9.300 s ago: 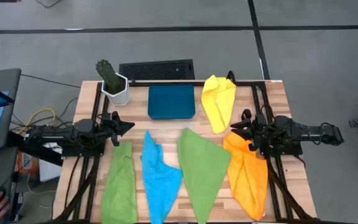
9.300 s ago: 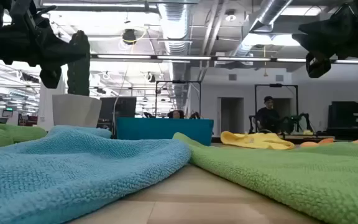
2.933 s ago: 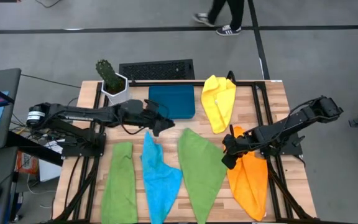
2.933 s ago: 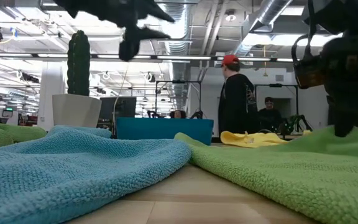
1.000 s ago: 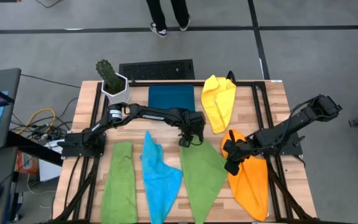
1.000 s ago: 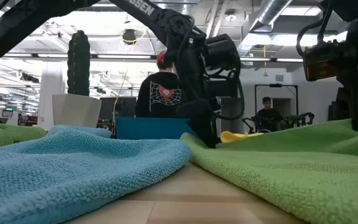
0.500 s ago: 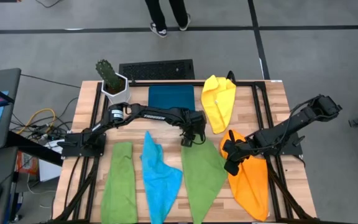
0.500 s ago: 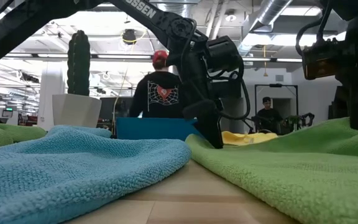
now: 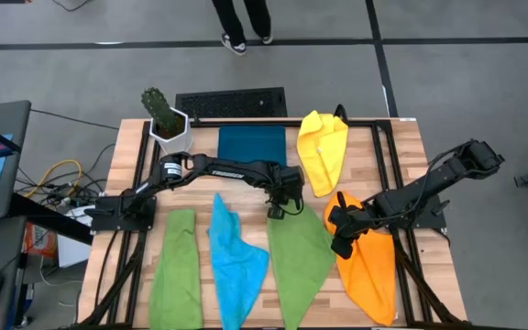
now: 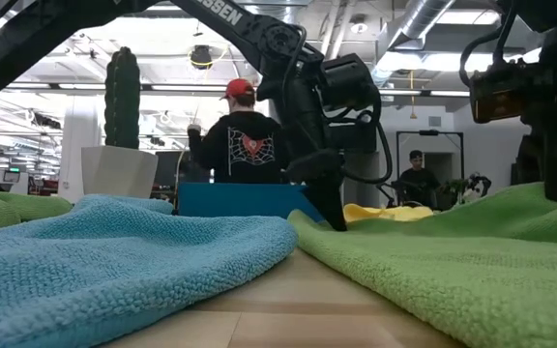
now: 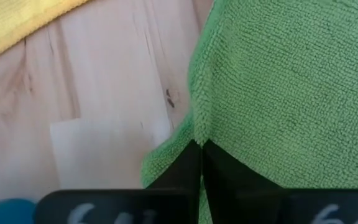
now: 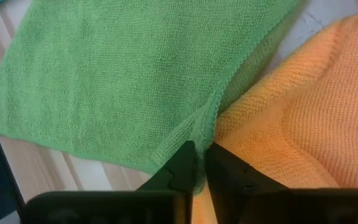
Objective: Fold microfiber towels
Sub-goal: Fold the right green towel
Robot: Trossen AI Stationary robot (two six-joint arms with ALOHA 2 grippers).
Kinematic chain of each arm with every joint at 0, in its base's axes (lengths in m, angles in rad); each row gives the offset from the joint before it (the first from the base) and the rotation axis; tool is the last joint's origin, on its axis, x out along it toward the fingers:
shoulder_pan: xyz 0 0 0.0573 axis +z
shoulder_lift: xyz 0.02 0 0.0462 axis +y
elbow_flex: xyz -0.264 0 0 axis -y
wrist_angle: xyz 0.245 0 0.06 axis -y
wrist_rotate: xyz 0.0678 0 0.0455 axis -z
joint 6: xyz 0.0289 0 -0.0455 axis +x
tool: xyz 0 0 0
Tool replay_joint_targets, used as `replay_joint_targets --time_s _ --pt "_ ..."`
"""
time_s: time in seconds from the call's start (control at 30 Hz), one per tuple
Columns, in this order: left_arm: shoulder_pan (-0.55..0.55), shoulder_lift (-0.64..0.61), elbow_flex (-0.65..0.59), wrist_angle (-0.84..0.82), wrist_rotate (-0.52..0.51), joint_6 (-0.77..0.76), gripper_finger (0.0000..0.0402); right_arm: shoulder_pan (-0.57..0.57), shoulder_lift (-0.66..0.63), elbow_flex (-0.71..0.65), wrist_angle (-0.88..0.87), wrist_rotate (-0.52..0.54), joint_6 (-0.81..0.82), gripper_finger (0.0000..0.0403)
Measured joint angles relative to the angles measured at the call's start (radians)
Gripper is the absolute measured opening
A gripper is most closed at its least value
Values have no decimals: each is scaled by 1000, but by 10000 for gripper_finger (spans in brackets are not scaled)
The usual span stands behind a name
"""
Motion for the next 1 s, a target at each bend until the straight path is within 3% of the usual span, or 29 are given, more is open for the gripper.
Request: replay_joint_targets --time_s 0.3,1.0 --pt "0 0 0 -41 -5 -78 2 0 0 0 0 2 -1 123" --pt "0 0 0 -49 -5 -191 0 -92 0 0 51 -5 -1 116"
